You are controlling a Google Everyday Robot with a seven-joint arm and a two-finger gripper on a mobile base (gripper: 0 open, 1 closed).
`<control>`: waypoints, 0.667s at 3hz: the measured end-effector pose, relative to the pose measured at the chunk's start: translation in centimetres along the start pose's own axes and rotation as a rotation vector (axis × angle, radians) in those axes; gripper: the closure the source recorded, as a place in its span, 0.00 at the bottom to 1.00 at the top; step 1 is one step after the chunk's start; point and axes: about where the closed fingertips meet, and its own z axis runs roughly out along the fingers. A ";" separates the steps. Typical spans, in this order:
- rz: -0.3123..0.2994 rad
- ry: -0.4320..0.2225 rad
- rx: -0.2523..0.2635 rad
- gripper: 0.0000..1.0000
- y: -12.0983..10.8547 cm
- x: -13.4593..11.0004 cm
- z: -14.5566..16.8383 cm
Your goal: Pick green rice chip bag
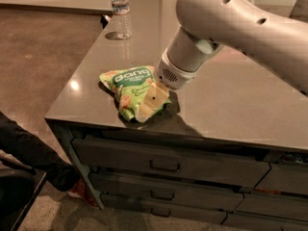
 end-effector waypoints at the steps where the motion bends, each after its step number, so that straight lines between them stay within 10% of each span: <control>1: -0.009 -0.011 -0.034 0.03 0.8 -1.3 1.9; 2: -0.024 -0.018 -0.054 0.25 1.3 -2.2 2.8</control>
Offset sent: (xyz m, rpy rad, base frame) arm 0.0105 0.0483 -0.0231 0.0546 0.0301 0.0670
